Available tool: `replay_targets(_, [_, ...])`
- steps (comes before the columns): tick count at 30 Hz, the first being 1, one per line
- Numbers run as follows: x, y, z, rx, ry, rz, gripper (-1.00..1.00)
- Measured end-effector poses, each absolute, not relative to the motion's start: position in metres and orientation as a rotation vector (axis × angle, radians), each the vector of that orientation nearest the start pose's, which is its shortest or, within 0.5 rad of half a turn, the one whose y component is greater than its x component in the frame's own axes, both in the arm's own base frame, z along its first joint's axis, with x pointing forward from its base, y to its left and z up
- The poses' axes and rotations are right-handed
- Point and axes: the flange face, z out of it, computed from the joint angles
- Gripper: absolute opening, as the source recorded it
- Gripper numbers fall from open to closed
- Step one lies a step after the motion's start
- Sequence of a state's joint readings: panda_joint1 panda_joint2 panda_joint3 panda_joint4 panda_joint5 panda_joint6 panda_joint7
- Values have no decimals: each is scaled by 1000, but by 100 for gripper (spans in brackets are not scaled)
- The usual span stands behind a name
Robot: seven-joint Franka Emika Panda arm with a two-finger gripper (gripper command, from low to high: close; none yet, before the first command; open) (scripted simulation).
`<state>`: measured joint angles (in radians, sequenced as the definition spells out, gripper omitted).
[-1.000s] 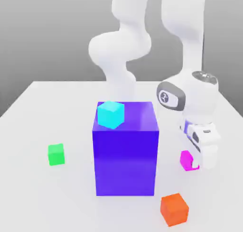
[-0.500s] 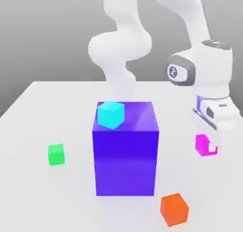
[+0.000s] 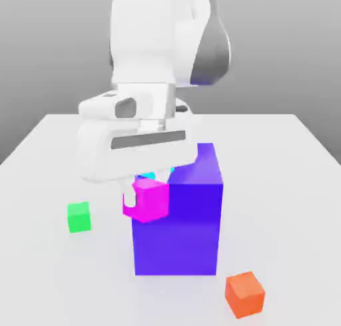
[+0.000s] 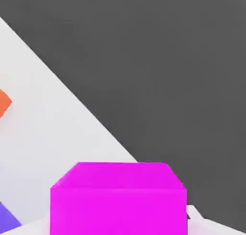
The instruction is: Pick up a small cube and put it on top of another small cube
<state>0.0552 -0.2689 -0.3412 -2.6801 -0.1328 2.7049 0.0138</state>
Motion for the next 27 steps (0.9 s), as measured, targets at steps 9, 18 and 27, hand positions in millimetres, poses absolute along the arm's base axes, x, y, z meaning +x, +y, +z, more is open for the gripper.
replay_targets(9, [260,-228,271,-2942,1143,-113,-100])
replay_targets(18, [228,-217,220,-2837,1241,4,-100])
replay_targets(27, [221,-219,179,-2863,1267,1,100])
